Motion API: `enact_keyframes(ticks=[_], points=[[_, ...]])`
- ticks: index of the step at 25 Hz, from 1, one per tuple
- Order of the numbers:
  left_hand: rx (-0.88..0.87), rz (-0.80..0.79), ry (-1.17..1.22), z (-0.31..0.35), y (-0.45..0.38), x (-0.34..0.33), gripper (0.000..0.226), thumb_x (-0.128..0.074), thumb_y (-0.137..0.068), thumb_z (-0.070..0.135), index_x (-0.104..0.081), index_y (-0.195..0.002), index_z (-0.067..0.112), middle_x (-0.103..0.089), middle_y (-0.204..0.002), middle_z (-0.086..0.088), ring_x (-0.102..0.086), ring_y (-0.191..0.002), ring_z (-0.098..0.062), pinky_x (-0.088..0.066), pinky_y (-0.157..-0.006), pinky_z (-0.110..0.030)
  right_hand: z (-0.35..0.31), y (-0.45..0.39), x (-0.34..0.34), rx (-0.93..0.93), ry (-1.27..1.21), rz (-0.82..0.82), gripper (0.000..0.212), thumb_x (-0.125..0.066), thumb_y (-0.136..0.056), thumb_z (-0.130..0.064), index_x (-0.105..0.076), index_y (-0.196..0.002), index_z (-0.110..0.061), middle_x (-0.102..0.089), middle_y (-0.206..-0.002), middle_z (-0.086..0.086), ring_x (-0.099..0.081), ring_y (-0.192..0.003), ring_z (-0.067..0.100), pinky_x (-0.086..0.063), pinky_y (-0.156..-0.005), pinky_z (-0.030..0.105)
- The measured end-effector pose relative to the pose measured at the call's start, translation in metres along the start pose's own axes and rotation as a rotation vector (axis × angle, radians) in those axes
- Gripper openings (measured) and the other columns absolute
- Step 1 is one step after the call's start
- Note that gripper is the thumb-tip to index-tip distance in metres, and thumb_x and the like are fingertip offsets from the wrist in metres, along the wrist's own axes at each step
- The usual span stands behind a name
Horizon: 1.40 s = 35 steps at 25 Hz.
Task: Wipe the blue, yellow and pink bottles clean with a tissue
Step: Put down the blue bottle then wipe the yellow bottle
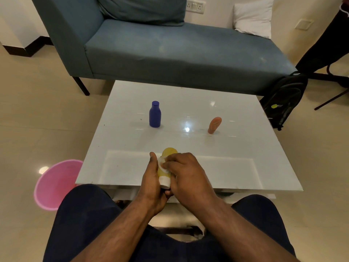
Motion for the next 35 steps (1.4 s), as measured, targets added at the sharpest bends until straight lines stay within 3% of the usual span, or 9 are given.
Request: enact_keyframes(ticks=[1, 6, 11, 16, 20, 25, 30, 33, 35], points=[[0.0, 0.002, 0.002, 0.001, 0.001, 0.0, 0.071, -0.036, -0.092, 0.072, -0.068, -0.118, 0.014, -0.074, -0.108, -0.019, -0.071, -0.097, -0.034, -0.054, -0.083, -0.045, -0.005, 0.005, 0.002, 0.034, 0.004, -0.018, 0.034, -0.073, -0.073, -0.011, -0.07, -0.107, -0.013, -0.065, -0.112, 0.003, -0.053, -0.104, 0.022, -0.045, -0.088, 0.031], [-0.014, 0.009, -0.098, -0.001, 0.001, -0.003, 0.069, -0.033, -0.091, 0.073, -0.062, -0.11, 0.014, -0.059, -0.072, -0.012, -0.051, -0.049, -0.018, -0.037, -0.042, -0.022, 0.041, -0.03, 0.008, -0.096, 0.032, 0.022, 0.031, -0.061, -0.086, -0.01, -0.065, -0.116, -0.013, -0.061, -0.12, 0.005, -0.049, -0.11, 0.023, -0.041, -0.093, 0.031], [-0.037, -0.016, -0.078, 0.001, 0.0, -0.004, 0.07, -0.037, -0.085, 0.077, -0.07, -0.113, 0.021, -0.071, -0.098, -0.016, -0.067, -0.084, -0.029, -0.046, -0.066, -0.037, 0.001, -0.005, -0.004, 0.088, 0.103, -0.075, 0.04, -0.073, -0.075, -0.014, -0.066, -0.114, -0.015, -0.062, -0.118, 0.004, -0.049, -0.108, 0.025, -0.045, -0.088, 0.036], [-0.033, 0.01, -0.136, 0.002, -0.002, -0.001, 0.073, -0.034, -0.087, 0.076, -0.063, -0.12, 0.018, -0.061, -0.074, -0.012, -0.054, -0.053, -0.019, -0.039, -0.046, -0.025, 0.038, -0.031, 0.006, -0.067, 0.082, -0.005, 0.04, -0.068, -0.082, -0.012, -0.062, -0.121, -0.014, -0.058, -0.124, 0.005, -0.048, -0.114, 0.027, -0.041, -0.093, 0.033], [-0.017, -0.005, -0.132, 0.0, -0.003, 0.0, 0.077, -0.035, -0.084, 0.079, -0.067, -0.119, 0.018, -0.072, -0.105, -0.018, -0.068, -0.094, -0.035, -0.053, -0.082, -0.048, 0.003, -0.002, -0.002, 0.074, 0.107, -0.053, 0.043, -0.075, -0.074, -0.015, -0.065, -0.116, -0.018, -0.061, -0.119, 0.003, -0.05, -0.108, 0.024, -0.045, -0.087, 0.035], [0.0, 0.015, -0.154, -0.001, -0.002, -0.001, 0.075, -0.036, -0.086, 0.076, -0.062, -0.122, 0.015, -0.061, -0.072, -0.012, -0.052, -0.052, -0.02, -0.04, -0.047, -0.025, 0.042, -0.021, 0.012, -0.072, 0.018, 0.065, 0.034, -0.068, -0.081, -0.01, -0.066, -0.115, -0.013, -0.062, -0.116, 0.008, -0.053, -0.107, 0.028, -0.046, -0.089, 0.033], [-0.005, -0.002, -0.128, 0.001, -0.002, -0.002, 0.076, -0.038, -0.085, 0.076, -0.067, -0.122, 0.016, -0.071, -0.107, -0.021, -0.066, -0.094, -0.037, -0.051, -0.08, -0.047, 0.011, 0.006, 0.001, 0.023, 0.029, -0.034, 0.043, -0.069, -0.08, -0.014, -0.061, -0.122, -0.017, -0.057, -0.126, 0.004, -0.048, -0.114, 0.023, -0.044, -0.094, 0.035], [0.01, 0.034, -0.125, -0.002, -0.003, 0.001, 0.079, -0.042, -0.083, 0.076, -0.063, -0.12, 0.009, -0.065, -0.084, -0.017, -0.059, -0.062, -0.025, -0.047, -0.054, -0.031, 0.033, -0.007, 0.007, -0.042, -0.018, 0.045, 0.033, -0.061, -0.085, -0.014, -0.064, -0.118, -0.016, -0.06, -0.12, 0.004, -0.051, -0.111, 0.023, -0.046, -0.093, 0.034], [0.024, 0.048, -0.112, -0.003, -0.003, 0.004, 0.078, -0.044, -0.085, 0.074, -0.062, -0.122, 0.008, -0.065, -0.08, -0.015, -0.057, -0.057, -0.021, -0.045, -0.049, -0.028, 0.044, -0.013, 0.009, -0.115, -0.042, 0.09, 0.031, -0.058, -0.087, -0.014, -0.064, -0.117, -0.017, -0.059, -0.118, 0.002, -0.051, -0.11, 0.021, -0.046, -0.091, 0.031]])
Point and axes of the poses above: each hand's wrist, its own y-axis away from the middle knuckle, its own x-axis out of the back of the hand, z = x × y, the point moved 9 cm from there along -y, towards the middle knuckle
